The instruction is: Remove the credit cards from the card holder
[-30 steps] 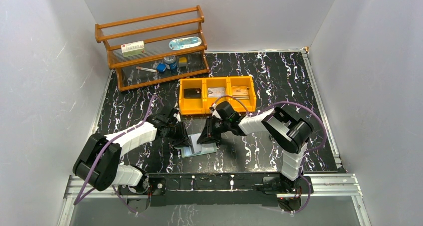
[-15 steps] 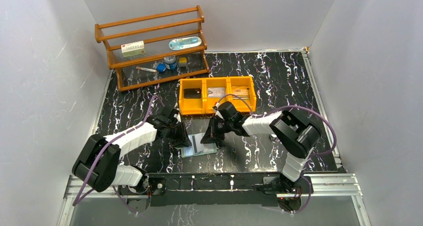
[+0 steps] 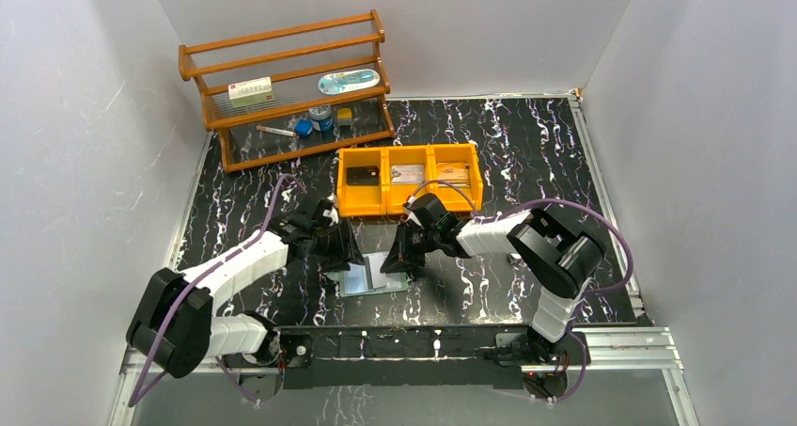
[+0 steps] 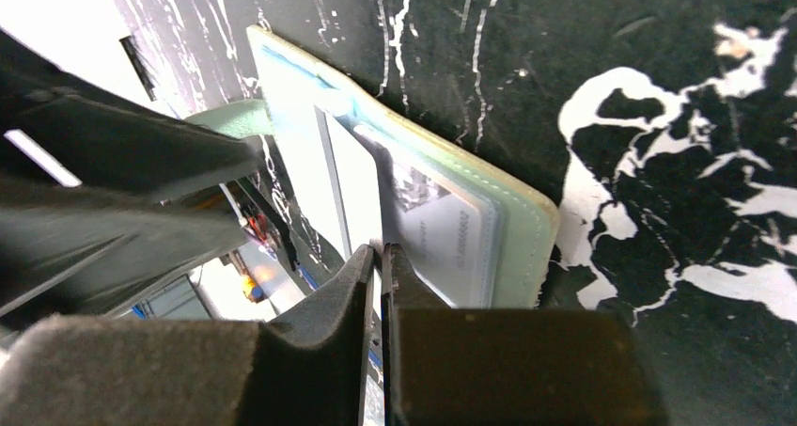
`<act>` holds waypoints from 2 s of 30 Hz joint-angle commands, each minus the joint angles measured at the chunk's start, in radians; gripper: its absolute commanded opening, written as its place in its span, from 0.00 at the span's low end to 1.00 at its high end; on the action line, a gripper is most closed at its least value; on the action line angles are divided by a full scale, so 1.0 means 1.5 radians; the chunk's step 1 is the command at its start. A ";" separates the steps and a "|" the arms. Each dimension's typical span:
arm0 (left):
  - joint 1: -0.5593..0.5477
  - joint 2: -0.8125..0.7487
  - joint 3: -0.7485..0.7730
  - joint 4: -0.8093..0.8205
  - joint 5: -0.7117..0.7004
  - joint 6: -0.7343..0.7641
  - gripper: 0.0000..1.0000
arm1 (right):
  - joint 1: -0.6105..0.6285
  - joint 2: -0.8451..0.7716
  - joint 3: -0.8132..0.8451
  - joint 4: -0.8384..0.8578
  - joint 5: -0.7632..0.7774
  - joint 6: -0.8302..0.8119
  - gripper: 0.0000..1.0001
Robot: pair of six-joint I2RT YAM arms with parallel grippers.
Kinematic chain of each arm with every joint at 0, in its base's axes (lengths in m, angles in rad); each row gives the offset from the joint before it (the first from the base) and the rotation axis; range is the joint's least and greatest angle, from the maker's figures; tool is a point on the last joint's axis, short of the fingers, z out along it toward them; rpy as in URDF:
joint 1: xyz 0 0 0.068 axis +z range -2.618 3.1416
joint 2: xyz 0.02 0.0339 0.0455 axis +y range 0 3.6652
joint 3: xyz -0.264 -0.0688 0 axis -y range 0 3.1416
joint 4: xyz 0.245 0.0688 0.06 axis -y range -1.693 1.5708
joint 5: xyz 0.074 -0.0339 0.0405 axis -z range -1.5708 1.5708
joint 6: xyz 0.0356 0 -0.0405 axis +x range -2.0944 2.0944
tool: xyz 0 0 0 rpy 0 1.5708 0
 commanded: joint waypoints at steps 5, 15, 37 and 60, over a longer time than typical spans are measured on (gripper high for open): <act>-0.005 0.010 0.051 0.030 0.073 0.013 0.47 | 0.000 0.013 0.019 -0.041 0.026 -0.002 0.14; -0.035 0.061 -0.003 0.030 0.070 0.016 0.34 | 0.000 0.016 -0.003 0.022 0.002 0.023 0.17; -0.050 0.080 -0.027 0.026 0.024 0.007 0.23 | 0.017 0.049 0.026 0.062 -0.042 0.021 0.25; -0.050 0.042 -0.017 0.007 0.002 0.004 0.28 | 0.014 -0.037 0.003 -0.025 0.031 -0.018 0.01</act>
